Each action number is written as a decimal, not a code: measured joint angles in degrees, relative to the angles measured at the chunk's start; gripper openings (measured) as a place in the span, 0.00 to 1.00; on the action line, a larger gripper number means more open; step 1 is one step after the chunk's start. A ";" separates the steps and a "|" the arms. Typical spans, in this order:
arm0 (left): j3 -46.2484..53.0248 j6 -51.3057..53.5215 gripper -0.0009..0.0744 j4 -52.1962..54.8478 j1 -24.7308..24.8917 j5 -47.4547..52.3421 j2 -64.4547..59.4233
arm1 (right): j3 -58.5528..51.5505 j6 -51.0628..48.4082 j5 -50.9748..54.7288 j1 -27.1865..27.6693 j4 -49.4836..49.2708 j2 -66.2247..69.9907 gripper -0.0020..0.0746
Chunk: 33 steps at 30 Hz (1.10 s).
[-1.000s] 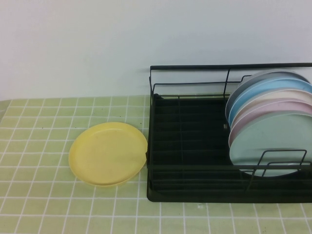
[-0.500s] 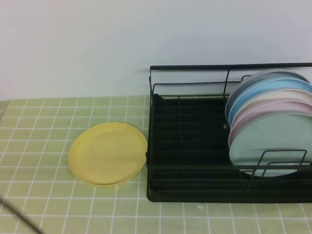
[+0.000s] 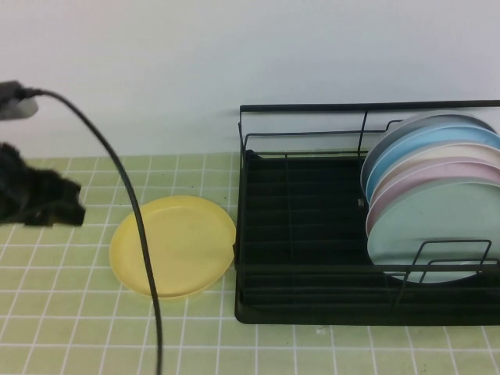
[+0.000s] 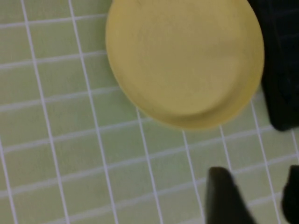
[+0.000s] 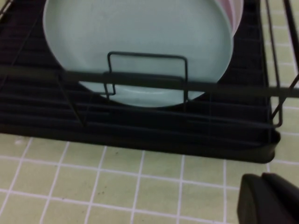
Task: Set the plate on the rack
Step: Pick up the plate from the table
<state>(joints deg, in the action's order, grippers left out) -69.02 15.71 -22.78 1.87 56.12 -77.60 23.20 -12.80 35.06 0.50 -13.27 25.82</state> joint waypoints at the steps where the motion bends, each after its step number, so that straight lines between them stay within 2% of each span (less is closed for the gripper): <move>1: -1.38 -0.67 0.64 0.00 0.00 -0.79 -2.19 | 0.00 0.00 -0.02 0.00 -0.08 0.00 0.04; 3: -4.14 -1.32 0.65 0.00 0.00 -1.46 -6.53 | 0.00 0.00 -0.86 0.00 -0.08 0.00 0.04; 11: -12.15 -1.22 0.54 0.52 0.00 -1.25 -20.55 | 0.00 0.00 -1.40 0.00 -0.08 0.00 0.04; 21: -20.11 0.28 0.51 0.98 0.00 -3.46 -32.94 | -0.10 0.00 -2.99 0.00 0.74 0.00 0.04; 27: -20.92 0.30 0.51 4.74 0.00 -5.98 -37.10 | -1.87 0.00 -4.91 0.00 0.84 0.00 0.04; 33: -20.92 0.55 0.51 3.74 0.35 -8.44 -39.09 | -1.86 0.00 -5.78 0.00 0.84 0.00 0.04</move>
<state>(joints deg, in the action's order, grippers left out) -89.94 16.26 -19.04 2.22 47.69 -116.69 21.34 -12.80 29.28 0.50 -12.44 25.82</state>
